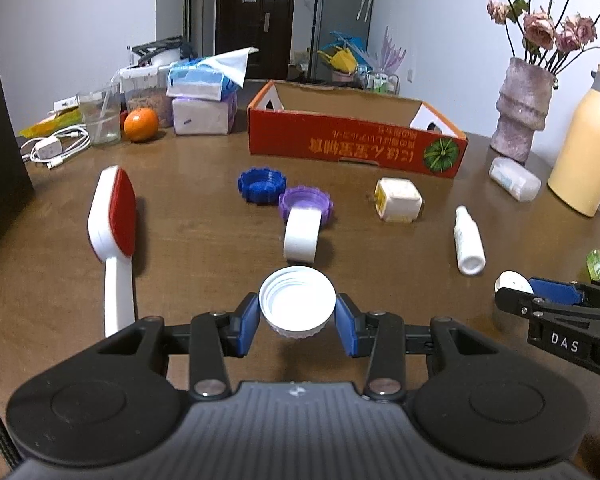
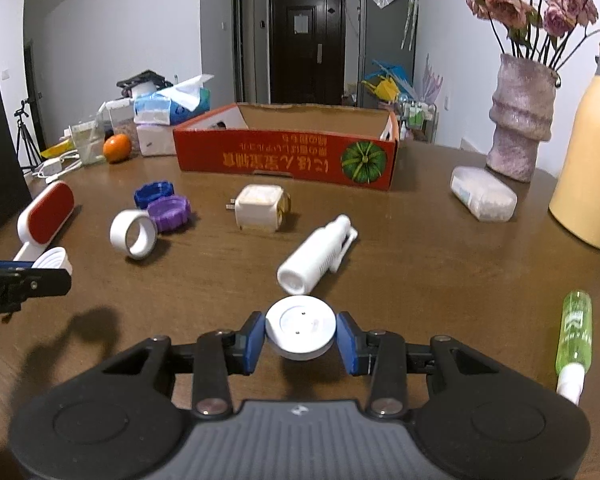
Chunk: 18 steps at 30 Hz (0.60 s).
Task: Organize rigid objects
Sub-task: 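Grasp the round white lid with the right tool while the left tool holds its cap, then carry both white caps into the cardboard box and open both tools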
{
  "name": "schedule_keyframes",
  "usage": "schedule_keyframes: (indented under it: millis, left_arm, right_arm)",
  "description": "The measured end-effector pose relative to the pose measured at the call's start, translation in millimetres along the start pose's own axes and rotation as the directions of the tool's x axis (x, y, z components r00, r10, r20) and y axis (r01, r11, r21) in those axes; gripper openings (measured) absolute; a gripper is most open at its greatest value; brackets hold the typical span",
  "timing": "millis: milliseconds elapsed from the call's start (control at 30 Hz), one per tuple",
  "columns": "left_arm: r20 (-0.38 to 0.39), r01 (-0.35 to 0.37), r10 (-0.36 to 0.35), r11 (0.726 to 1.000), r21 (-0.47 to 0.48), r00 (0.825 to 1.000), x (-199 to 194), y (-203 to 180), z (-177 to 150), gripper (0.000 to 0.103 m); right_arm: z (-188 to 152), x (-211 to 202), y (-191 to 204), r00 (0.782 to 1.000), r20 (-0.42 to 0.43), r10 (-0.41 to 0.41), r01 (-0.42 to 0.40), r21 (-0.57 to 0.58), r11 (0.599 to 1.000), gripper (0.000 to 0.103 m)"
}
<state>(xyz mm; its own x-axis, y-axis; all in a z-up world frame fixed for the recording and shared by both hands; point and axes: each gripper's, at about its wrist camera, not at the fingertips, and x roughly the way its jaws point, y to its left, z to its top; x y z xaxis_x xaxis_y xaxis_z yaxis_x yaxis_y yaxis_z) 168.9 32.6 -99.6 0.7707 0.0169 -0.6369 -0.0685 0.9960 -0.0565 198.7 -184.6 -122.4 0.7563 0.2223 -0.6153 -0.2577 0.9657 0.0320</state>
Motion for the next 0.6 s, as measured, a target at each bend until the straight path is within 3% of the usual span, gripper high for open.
schedule_keyframes:
  millis: [600]
  left_arm:
    - [0.088, 0.011, -0.011, 1.000, 0.001, 0.996, 8, -10, 53, 0.042]
  right_arm:
    - [54, 1, 4, 0.992, 0.126, 0.009, -0.009, 0.002, 1.000, 0.038]
